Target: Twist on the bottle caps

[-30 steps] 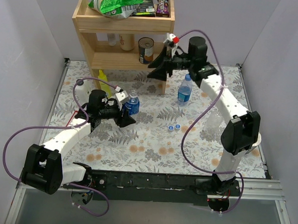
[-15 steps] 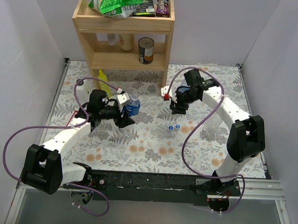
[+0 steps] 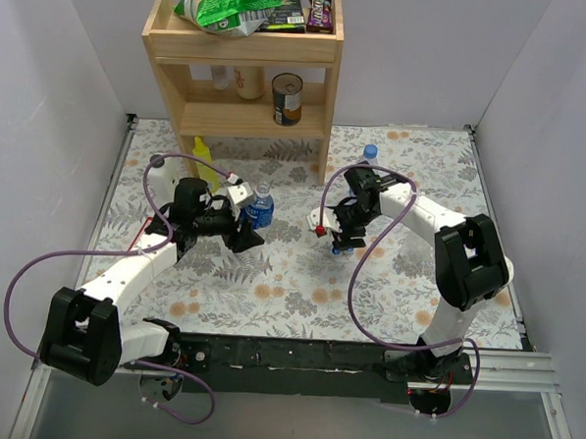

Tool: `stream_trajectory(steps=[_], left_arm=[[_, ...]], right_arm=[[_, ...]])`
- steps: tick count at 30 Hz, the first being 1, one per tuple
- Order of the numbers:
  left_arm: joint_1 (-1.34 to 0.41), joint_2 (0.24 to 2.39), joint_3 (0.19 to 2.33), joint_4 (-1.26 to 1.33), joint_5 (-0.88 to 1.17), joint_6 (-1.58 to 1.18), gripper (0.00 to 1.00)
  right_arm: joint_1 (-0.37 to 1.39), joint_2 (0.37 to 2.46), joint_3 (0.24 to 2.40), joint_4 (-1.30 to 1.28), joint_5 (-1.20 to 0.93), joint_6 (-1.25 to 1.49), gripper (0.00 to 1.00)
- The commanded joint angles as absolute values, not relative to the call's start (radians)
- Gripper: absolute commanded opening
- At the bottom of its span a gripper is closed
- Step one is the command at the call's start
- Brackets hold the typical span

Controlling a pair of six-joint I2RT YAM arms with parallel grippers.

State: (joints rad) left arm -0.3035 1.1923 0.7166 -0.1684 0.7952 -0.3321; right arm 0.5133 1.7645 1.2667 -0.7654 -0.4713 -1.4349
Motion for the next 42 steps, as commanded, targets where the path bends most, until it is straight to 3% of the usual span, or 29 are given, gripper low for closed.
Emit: stream_trajectory(steps=[1, 21, 28, 36, 42], left_arm=[[-0.308, 1.169, 0.709, -0.17, 0.792, -0.333, 0.0], [-0.308, 1.21, 0.719, -0.155, 0.784, -0.334, 0.0], [-0.308, 1.218, 0.723, -0.15, 0.779, -0.334, 0.0], [-0.308, 1.213, 0.716, -0.152, 0.778, -0.336, 0.0], [-0.308, 1.218, 0.706, -0.152, 0.788, -0.321, 0.0]], right_arm=[[0.541, 1.786, 1.266, -0.787, -0.45, -1.528, 0.72], [0.568, 1.821, 1.21, -0.764, -0.419, -1.554, 0.61], [0.569, 1.839, 1.212, -0.742, -0.414, -1.537, 0.52], [0.575, 1.845, 1.201, -0.736, -0.413, -1.537, 0.5], [0.575, 1.8, 1.245, -0.749, -0.442, -1.49, 0.33]])
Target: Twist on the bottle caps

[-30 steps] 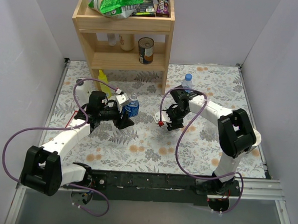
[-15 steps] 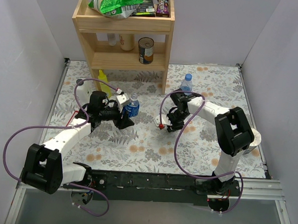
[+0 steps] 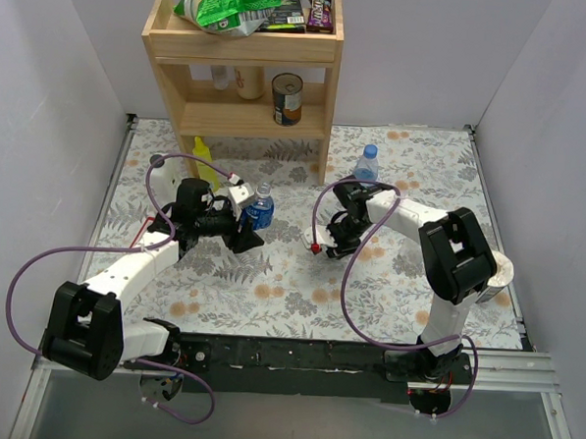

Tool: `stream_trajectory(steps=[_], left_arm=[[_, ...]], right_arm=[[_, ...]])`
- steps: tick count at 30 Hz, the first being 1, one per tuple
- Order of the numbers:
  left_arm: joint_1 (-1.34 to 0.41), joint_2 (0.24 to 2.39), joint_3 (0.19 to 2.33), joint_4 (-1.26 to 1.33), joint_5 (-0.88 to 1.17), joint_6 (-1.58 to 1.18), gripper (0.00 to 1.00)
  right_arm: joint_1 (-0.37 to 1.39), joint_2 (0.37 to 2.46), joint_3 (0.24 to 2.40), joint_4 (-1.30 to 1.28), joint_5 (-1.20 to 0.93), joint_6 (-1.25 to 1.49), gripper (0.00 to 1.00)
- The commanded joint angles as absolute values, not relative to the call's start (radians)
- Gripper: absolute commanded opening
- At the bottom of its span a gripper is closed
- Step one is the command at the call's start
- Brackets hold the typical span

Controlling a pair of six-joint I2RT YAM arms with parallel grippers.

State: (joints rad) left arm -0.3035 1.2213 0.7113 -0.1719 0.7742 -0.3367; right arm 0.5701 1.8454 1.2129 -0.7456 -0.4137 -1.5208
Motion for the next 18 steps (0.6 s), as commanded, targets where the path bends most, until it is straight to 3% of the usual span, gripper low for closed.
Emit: stream_trajectory(steps=[1, 12, 18], left_arm=[[-0.308, 1.219, 0.703, -0.155, 0.793, -0.296, 0.0], [-0.34, 1.324, 0.722, -0.299, 0.891, 0.069, 0.0], [-0.371, 1.374, 0.726, -0.288, 0.89, 0.13, 0.0]], right_arm=[[0.574, 1.789, 1.267, -0.762, -0.46, -1.476, 0.32], [0.568, 1.79, 1.846, -1.107, -0.765, -1.276, 0.31], [0.621, 1.861, 2.08, -1.31, -0.781, -1.373, 0.34]])
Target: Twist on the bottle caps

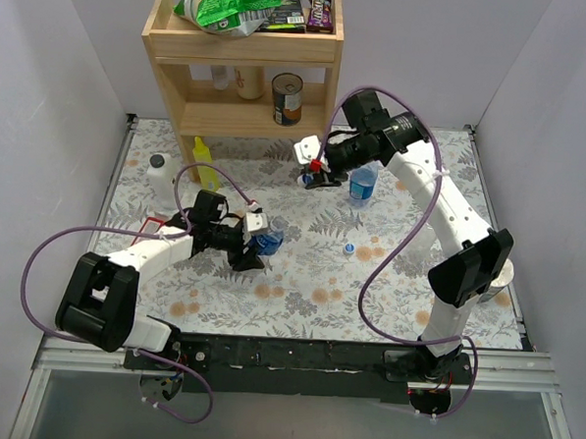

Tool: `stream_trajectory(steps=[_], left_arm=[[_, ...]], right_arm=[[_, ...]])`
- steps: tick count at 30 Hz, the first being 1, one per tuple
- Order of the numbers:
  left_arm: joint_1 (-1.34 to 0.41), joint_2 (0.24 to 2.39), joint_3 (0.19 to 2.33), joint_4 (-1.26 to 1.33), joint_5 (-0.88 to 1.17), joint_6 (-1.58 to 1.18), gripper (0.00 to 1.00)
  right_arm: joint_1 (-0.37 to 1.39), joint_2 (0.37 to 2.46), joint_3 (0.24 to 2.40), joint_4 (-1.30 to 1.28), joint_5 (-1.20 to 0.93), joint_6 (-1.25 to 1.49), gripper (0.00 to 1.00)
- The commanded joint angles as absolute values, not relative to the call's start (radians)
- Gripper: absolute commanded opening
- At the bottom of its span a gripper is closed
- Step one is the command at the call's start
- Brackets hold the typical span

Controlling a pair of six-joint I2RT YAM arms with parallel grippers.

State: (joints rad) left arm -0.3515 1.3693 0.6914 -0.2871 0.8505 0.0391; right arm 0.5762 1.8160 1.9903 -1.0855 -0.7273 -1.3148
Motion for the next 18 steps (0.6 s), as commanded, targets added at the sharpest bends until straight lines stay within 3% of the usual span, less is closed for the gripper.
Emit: stream_trajectory(steps=[1, 18], left_arm=[[-0.374, 1.373, 0.718, -0.282, 0.893, 0.133, 0.0], [-0.425, 1.315, 0.676, -0.247, 0.876, 0.144, 0.0]], right_arm=[[0.647, 1.855, 2.065, -1.308, -0.766, -1.403, 0.34], [0.801, 1.796, 1.925, -1.258, -0.663, -1.485, 0.35]])
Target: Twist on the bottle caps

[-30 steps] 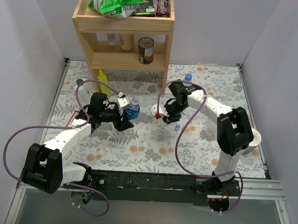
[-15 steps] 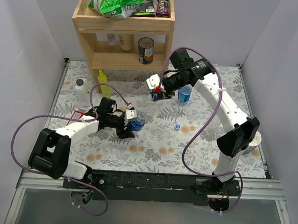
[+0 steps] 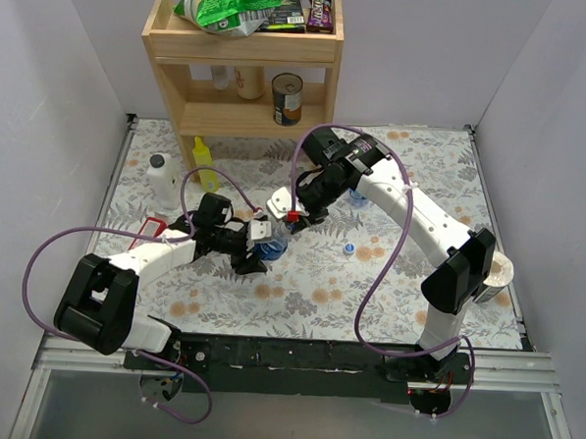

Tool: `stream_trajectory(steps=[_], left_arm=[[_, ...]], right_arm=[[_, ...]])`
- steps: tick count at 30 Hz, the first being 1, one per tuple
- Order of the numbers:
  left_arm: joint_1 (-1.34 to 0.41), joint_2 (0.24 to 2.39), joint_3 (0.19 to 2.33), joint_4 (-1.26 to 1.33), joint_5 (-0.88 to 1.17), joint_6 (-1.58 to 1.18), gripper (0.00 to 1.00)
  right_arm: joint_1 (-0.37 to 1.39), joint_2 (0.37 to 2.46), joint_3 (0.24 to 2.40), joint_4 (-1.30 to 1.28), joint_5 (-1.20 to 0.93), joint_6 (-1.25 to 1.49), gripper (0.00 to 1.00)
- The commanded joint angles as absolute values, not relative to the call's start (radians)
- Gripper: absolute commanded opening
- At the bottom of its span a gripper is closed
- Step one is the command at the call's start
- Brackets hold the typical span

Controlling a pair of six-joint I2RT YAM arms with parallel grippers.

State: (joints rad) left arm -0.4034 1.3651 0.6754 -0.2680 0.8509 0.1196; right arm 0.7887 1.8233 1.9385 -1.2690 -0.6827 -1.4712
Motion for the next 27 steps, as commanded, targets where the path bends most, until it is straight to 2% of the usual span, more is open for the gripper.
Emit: stream_trajectory(steps=[1, 8, 19, 27], left_arm=[[-0.428, 1.315, 0.678, -0.247, 0.873, 0.143, 0.0], [-0.442, 1.287, 0.677, -0.239, 0.868, 0.114, 0.0], [-0.442, 1.259, 0.626, -0.123, 0.862, -0.103, 0.0], [-0.442, 1.247, 0.629, -0.132, 0.864, -0.046, 0.0]], right_arm=[[0.807, 1.796, 1.921, -1.255, -0.661, -1.486, 0.35], [0.825, 1.784, 1.898, -1.25, -0.664, -1.497, 0.36], [0.838, 1.789, 1.907, -1.292, -0.666, -1.505, 0.35], [0.845, 1.799, 1.901, -1.287, -0.65, -1.502, 0.36]])
